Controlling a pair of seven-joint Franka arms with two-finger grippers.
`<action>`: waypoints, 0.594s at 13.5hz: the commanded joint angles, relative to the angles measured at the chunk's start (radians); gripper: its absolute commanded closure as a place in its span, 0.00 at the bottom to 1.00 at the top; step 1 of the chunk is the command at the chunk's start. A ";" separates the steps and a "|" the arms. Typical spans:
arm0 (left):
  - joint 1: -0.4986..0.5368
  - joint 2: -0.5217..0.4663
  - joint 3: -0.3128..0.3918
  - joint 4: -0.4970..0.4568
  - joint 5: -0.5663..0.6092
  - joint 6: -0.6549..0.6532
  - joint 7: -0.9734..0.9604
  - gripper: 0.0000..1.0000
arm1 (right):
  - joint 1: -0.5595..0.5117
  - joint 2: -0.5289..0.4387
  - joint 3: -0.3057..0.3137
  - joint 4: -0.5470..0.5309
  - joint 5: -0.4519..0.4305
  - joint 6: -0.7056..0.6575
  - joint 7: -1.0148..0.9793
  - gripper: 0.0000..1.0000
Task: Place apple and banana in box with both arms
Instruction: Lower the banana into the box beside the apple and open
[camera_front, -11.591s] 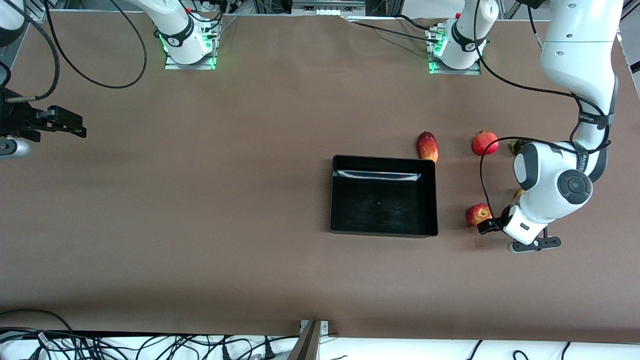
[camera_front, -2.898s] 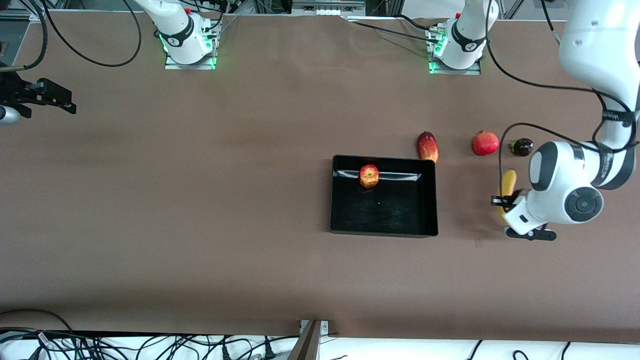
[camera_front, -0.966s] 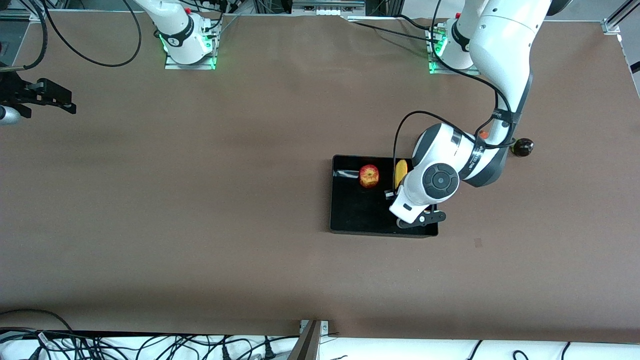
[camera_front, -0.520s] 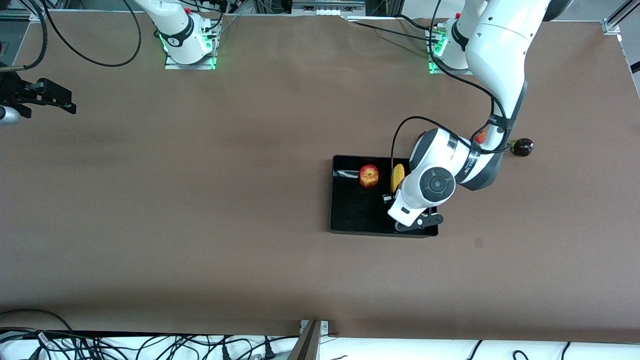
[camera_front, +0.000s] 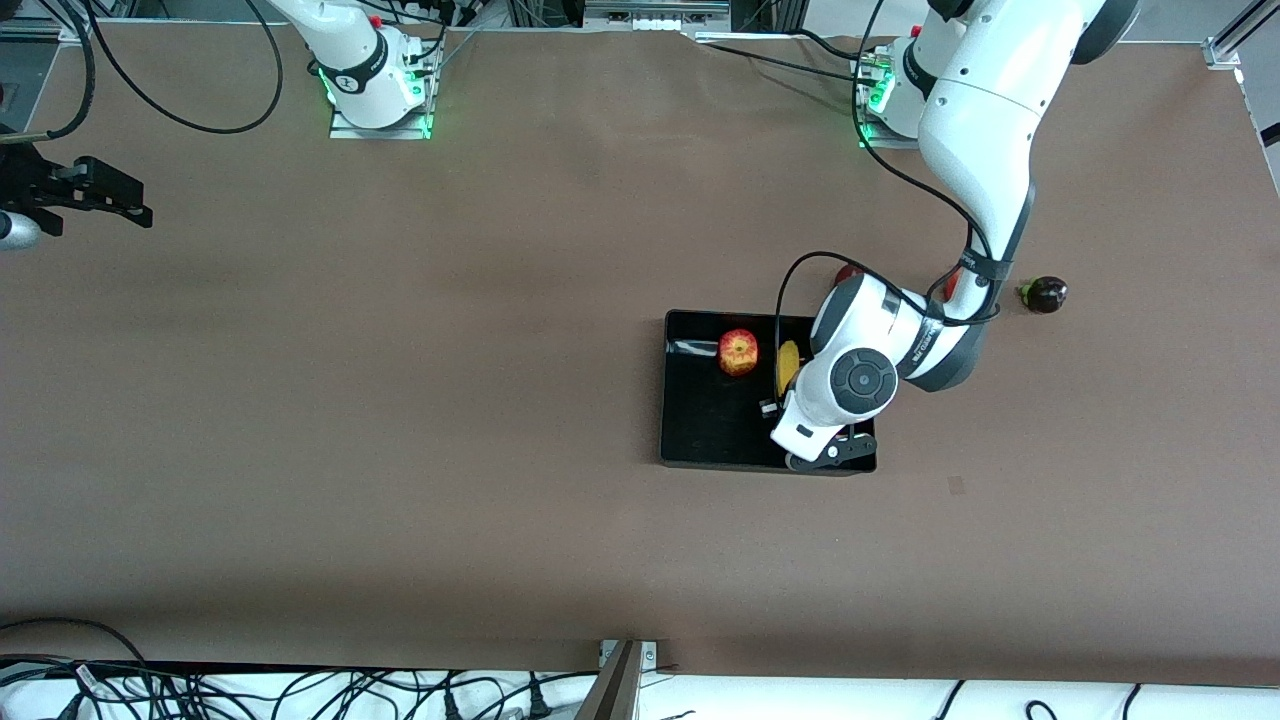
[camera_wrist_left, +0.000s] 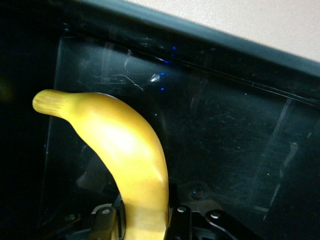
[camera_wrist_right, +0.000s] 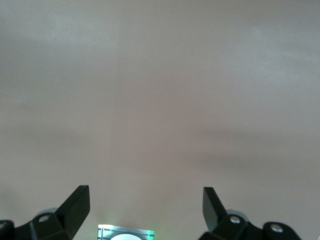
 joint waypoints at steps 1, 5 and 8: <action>-0.006 0.030 0.007 0.030 0.003 0.033 -0.013 1.00 | -0.017 0.006 0.010 0.023 -0.007 -0.025 -0.006 0.00; -0.001 0.039 0.011 0.018 0.036 0.067 -0.012 0.75 | -0.017 0.005 0.013 0.023 -0.007 -0.028 0.003 0.00; -0.004 0.036 0.013 0.009 0.036 0.055 -0.013 0.00 | -0.017 0.005 0.014 0.023 -0.007 -0.028 0.003 0.00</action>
